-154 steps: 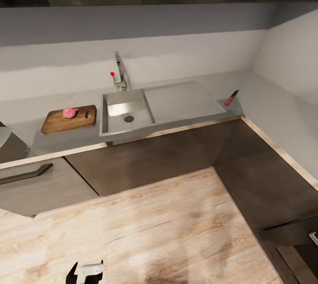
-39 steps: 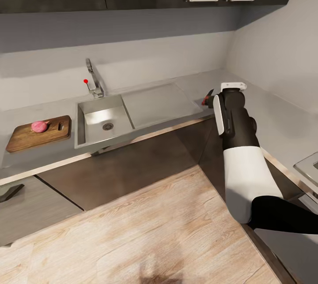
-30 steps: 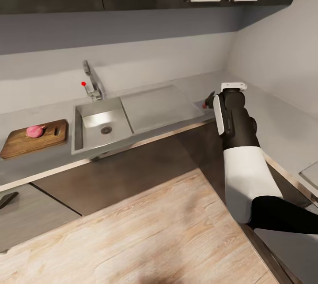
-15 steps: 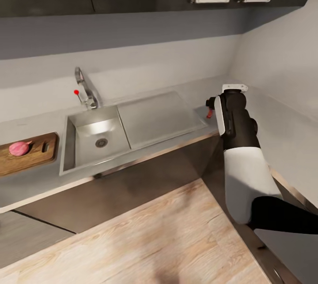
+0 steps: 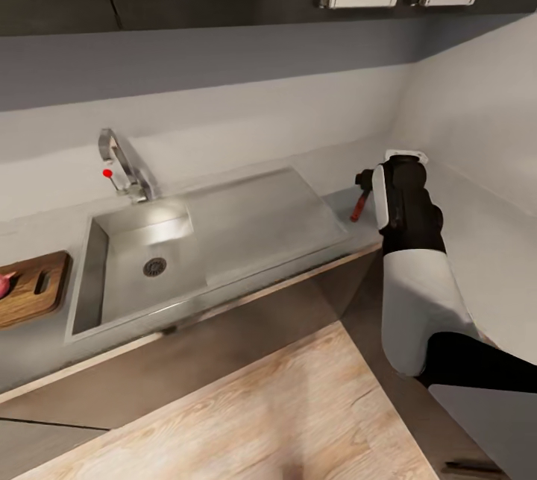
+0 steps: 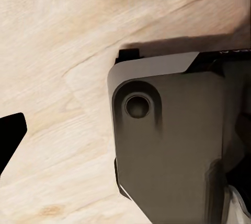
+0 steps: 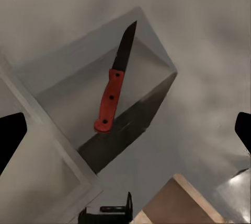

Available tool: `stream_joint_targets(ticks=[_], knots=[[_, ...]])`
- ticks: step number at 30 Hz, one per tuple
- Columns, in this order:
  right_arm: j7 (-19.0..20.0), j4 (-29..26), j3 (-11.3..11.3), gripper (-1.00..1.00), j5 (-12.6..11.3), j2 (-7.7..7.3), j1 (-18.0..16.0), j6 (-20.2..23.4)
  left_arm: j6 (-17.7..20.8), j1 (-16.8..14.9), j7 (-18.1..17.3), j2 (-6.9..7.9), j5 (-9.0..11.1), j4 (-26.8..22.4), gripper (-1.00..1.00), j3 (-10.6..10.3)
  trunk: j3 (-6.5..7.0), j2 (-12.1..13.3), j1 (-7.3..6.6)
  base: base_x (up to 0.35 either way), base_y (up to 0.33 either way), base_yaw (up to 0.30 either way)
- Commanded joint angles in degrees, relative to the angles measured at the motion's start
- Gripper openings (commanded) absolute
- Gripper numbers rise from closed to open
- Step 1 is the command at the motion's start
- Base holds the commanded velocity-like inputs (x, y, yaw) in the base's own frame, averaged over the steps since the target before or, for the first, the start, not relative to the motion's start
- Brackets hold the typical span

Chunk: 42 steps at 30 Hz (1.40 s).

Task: In the kitchen, take the Vidalia onion out of the sink, dice it on the chopping board with the paring knife, put the diced onion into the bowl on the countertop, then place both the paring knife and the chopping board into the sink.

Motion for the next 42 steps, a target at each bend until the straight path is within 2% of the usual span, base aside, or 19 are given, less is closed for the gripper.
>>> stream_joint_targets(ticks=[1, 8, 13, 15, 18, 35, 42], knots=[[0.18, 0.11, -0.28, 1.0, 0.37, 0.04, -0.04, 0.25, -0.45, -0.11, 0.06, -0.05, 0.51, 0.28, 1.0, -0.49, -0.09, -0.1, 0.06, 0.321, -0.142, 0.0], [0.27, 2.83, -0.88, 1.0, 0.4, 0.04, 0.03, -0.75, -0.26, -0.11, 0.11, -0.01, 0.59, 0.28, 1.0, -0.49, -0.09, -0.1, 0.06, 0.306, -0.039, 0.0], [0.27, 5.46, -0.92, 1.0, 0.42, 0.03, 0.07, -3.49, 4.55, -0.11, -0.21, -0.16, 0.6, 0.28, 1.0, -0.49, -0.09, -0.1, 0.06, 0.122, -0.003, 0.0], [0.12, 5.77, -1.26, 1.0, 0.34, 0.68, -0.58, -4.13, 5.14, -0.09, -0.02, 0.09, 0.6, 0.19, 1.0, -0.75, -0.09, -0.1, 0.07, 0.0, 0.0, 0.0], [0.11, 5.89, -1.3, 1.0, 0.34, 0.77, -0.98, -4.95, 6.11, -0.08, -0.02, 0.07, 0.6, 0.19, 1.0, -0.75, -0.09, -0.1, 0.07, 0.0, 0.0, 0.0], [-0.17, 2.78, -1.47, 1.0, 0.39, -1.04, -0.93, -9.94, 6.05, -0.09, -0.02, 0.4, 0.6, 0.11, 1.0, -0.67, -0.09, -0.1, 0.07, 0.0, 0.0, 0.0], [-0.23, 1.99, -1.54, 1.0, 0.18, -1.06, -0.93, -9.3, 6.05, -0.08, -0.02, 0.47, 0.6, 0.11, 1.0, -0.66, -0.09, -0.1, 0.07, 0.0, 0.0, 0.0]])
